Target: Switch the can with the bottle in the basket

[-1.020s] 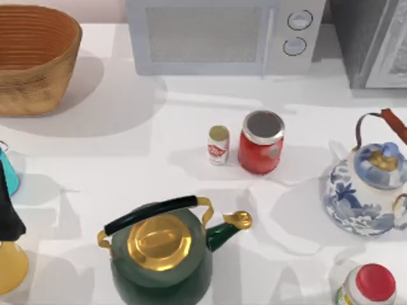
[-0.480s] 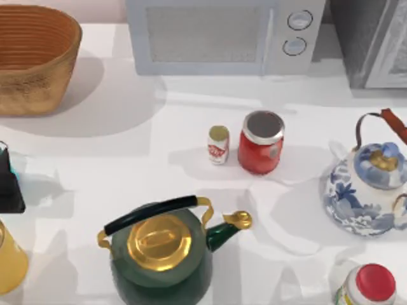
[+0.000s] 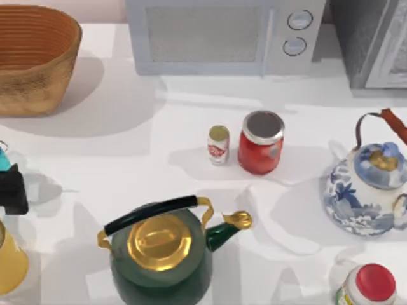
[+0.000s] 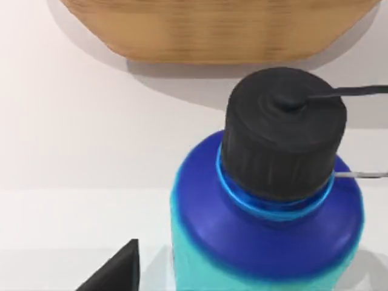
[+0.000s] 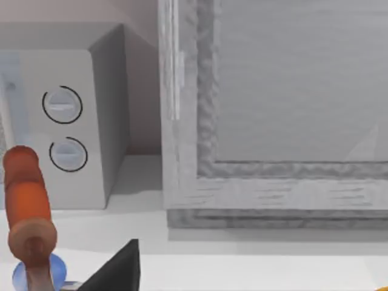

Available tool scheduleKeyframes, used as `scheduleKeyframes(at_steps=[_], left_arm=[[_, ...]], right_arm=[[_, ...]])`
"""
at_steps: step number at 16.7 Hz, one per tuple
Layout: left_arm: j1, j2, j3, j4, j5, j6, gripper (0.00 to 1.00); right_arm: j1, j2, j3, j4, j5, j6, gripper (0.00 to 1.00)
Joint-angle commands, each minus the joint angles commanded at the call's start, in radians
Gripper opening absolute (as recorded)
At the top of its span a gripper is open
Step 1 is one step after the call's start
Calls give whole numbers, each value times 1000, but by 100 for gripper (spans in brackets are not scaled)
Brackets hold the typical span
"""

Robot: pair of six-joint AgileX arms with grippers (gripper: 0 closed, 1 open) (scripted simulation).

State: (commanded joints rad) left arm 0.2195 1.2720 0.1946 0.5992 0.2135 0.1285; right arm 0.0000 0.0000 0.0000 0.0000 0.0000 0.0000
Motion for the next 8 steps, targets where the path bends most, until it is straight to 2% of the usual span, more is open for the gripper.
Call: scheduleKeyframes(at_steps=[8], left_arm=[[8,64,-3,30,10,6,100]], right_arm=[[0,0,0,0,0,0,100]])
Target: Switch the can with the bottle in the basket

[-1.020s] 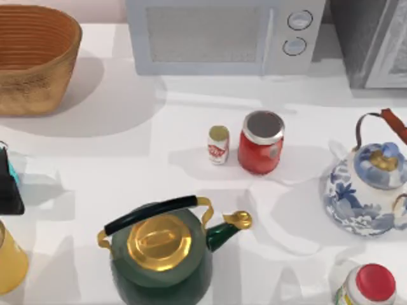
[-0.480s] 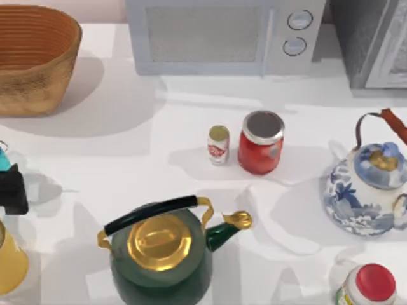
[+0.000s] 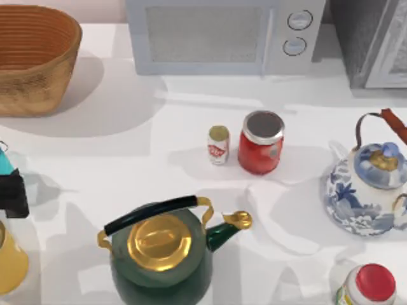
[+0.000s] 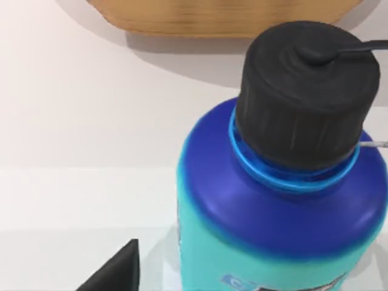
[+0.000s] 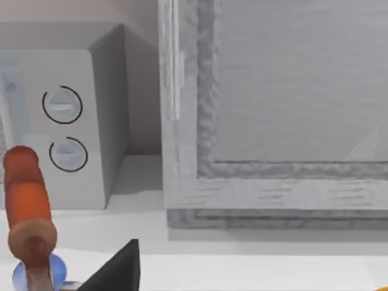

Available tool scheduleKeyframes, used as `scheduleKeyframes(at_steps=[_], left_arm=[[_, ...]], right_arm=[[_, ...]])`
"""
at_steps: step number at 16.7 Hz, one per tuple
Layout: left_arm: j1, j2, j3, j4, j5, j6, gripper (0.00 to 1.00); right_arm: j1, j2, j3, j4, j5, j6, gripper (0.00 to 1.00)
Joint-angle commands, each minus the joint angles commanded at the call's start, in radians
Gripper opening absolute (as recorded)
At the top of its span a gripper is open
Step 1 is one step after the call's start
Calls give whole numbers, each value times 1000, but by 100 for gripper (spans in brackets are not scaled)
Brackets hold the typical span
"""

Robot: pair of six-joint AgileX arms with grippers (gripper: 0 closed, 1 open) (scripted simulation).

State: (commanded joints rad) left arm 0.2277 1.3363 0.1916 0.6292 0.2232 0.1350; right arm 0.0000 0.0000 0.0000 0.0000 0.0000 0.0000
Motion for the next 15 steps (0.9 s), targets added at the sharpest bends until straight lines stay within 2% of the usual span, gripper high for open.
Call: scheduleKeyframes(at_steps=[6,10,15], left_arm=[[-59,207,113,121,-53,-30,100],[-58,374,153,231,-49,-28,100],[-54,403,152,257,-44,-25,100]], right_arm=[[0,0,0,0,0,0,100],[0,0,0,0,0,0,100],[0,0,0,0,0,0,100]])
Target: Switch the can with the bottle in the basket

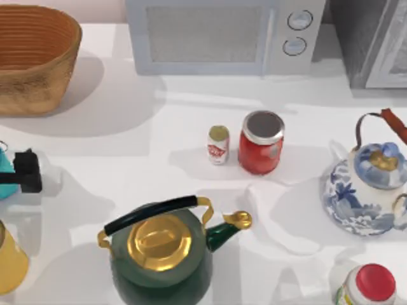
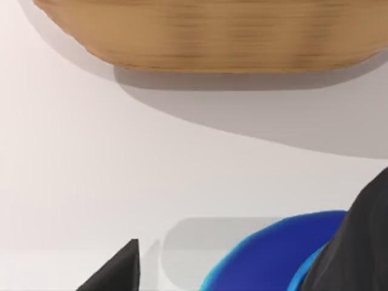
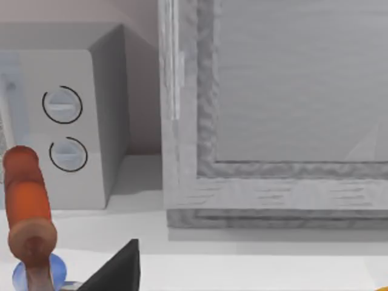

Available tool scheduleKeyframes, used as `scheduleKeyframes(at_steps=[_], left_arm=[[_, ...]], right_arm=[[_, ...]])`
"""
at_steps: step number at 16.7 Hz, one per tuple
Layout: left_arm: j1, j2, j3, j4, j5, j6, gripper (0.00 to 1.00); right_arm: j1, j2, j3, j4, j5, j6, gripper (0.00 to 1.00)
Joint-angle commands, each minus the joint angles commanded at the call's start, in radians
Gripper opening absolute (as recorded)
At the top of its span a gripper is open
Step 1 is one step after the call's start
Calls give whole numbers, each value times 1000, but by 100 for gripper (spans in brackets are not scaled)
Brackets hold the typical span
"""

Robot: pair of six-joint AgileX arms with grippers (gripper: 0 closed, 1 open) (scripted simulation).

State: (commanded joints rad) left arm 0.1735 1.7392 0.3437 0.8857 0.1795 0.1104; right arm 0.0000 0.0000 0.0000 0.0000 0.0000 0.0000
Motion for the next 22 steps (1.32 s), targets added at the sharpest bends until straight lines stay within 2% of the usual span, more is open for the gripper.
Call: scheduleKeyframes(at_steps=[1,14,22], left_arm=[[0,0,0,0,0,0,100],[0,0,0,0,0,0,2],[0,0,0,0,0,0,0]], right_arm=[[0,0,0,0,0,0,100],[0,0,0,0,0,0,100],[0,0,0,0,0,0,100]])
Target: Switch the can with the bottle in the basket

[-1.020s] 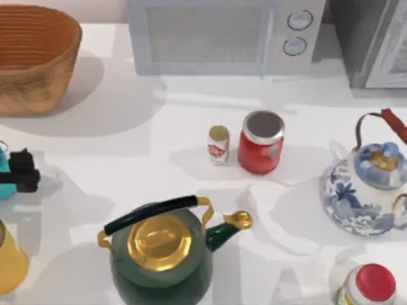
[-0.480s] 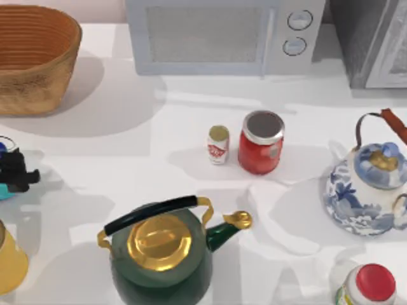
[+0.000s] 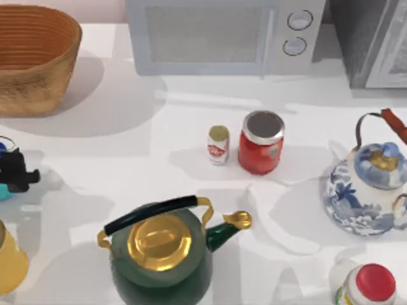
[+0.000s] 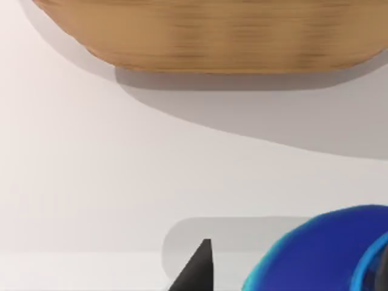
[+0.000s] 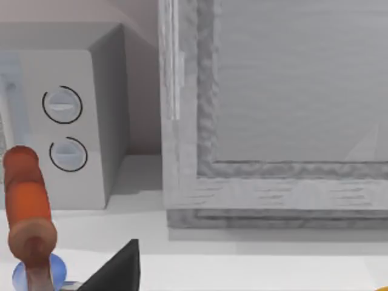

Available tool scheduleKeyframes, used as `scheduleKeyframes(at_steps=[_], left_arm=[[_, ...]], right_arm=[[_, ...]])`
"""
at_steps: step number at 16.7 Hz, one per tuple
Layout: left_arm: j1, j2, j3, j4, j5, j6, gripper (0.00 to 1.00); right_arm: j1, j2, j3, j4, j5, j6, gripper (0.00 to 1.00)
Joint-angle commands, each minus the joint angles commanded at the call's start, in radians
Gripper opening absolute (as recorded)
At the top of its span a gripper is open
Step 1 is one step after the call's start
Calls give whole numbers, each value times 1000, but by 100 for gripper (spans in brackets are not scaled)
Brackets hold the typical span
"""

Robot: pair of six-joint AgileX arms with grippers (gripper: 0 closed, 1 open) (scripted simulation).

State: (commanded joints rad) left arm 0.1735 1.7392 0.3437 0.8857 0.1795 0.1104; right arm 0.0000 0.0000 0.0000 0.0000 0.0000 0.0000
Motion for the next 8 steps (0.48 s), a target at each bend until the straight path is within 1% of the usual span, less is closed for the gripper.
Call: scheduleKeyframes(at_steps=[2,4,6,8], left_arm=[[1,-5,8,-2,0,1,0],[31,-10,38,-35,12,-10,0],[101,-15,109,-110,29,-27,0],[198,-22,205,-227,43,-44,0]], right_arm=[[0,0,0,0,0,0,100],[0,0,0,0,0,0,100],[0,0,0,0,0,0,100],[0,0,0,0,0,0,100]])
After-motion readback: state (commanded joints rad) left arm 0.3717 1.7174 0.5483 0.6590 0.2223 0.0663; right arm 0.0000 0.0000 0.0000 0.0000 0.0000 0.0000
